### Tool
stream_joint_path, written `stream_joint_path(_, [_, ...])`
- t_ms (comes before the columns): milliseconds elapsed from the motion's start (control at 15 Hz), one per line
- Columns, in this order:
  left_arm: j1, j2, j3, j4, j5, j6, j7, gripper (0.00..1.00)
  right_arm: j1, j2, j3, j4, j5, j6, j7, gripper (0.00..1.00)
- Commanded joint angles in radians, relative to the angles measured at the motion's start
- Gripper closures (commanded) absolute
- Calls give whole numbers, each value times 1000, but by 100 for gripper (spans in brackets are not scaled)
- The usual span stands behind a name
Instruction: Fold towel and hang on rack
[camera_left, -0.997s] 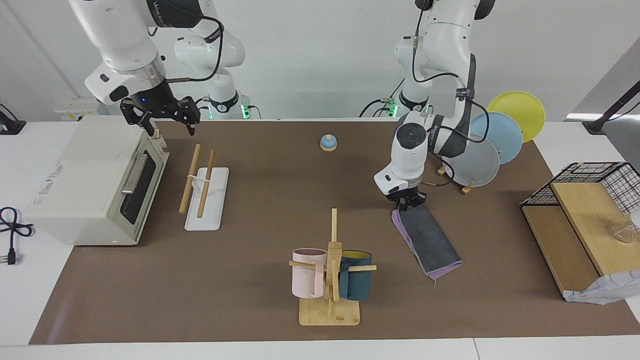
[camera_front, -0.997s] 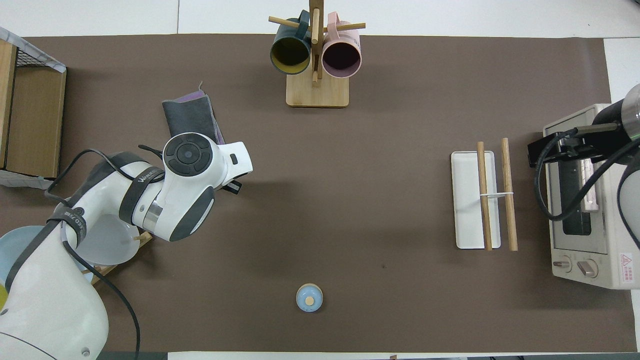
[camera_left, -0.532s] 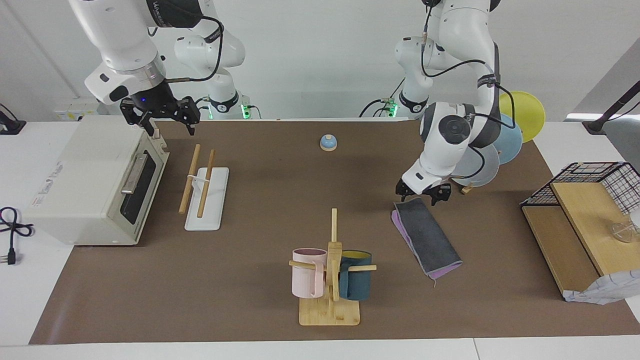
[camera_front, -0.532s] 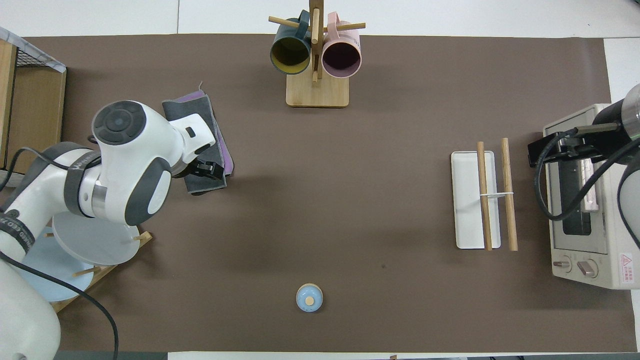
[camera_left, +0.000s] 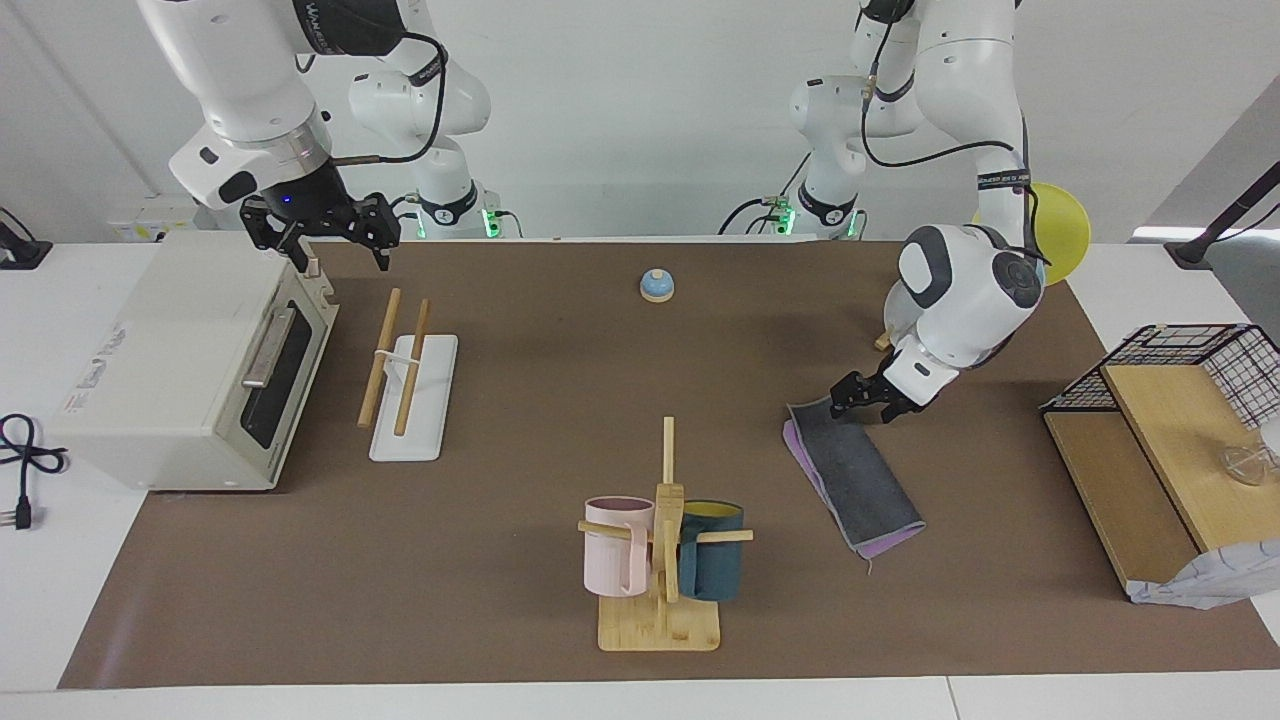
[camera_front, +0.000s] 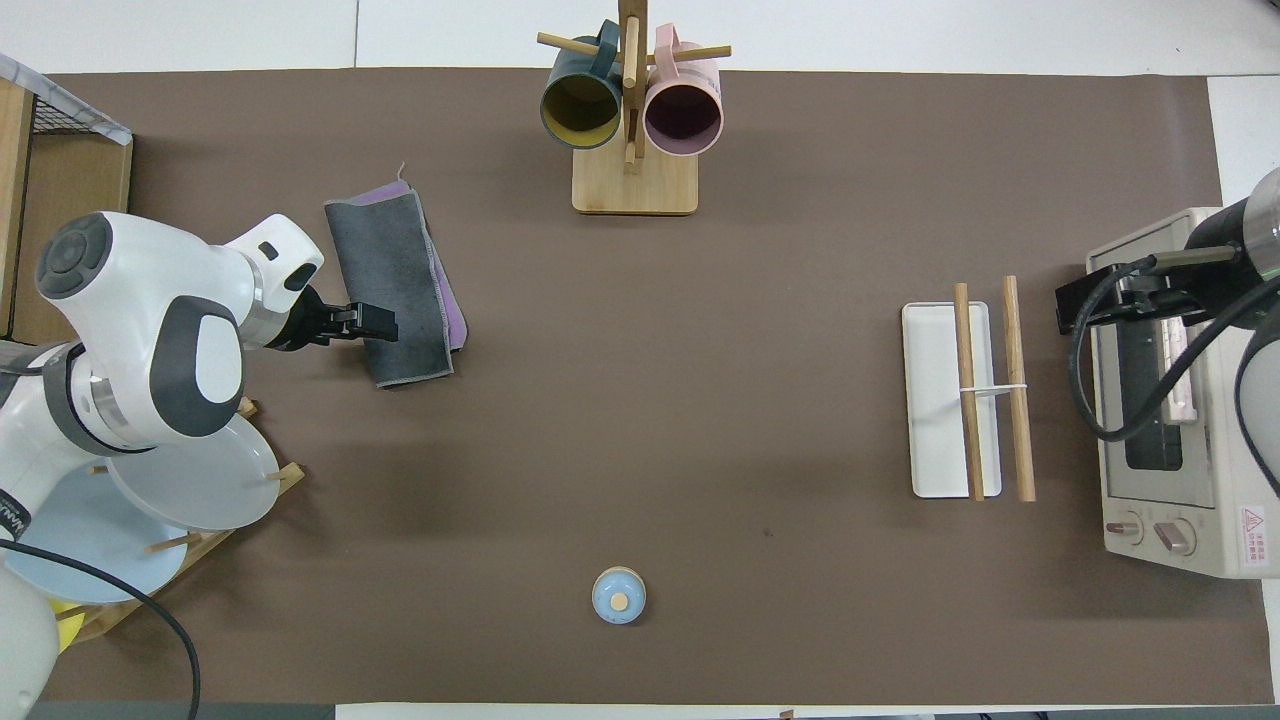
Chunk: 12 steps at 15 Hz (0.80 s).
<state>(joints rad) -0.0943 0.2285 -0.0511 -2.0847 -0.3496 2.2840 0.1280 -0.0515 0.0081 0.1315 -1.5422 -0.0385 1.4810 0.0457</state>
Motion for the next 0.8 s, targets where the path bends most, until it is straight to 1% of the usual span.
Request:
stream_joint_path(0, [7, 9, -6, -23, -40, 29, 21, 0, -13, -7, 3, -4, 25, -11, -18, 0])
stream_joint_path(66, [5, 17, -6, -25, -40, 34, 21, 0, -13, -7, 2, -4, 25, -11, -18, 0])
stream_joint_path(332, [1, 20, -6, -32, -75, 45, 19, 7, -13, -7, 3, -4, 25, -11, -18, 0])
stream_joint_path(598, [-5, 20, -6, -41, -81, 52, 19, 20, -13, -7, 3, -4, 25, -11, -18, 0])
stream_joint_path(731, [-7, 22, -6, -51, -83, 66, 19, 23, -13, -7, 2, -4, 25, -11, -18, 0])
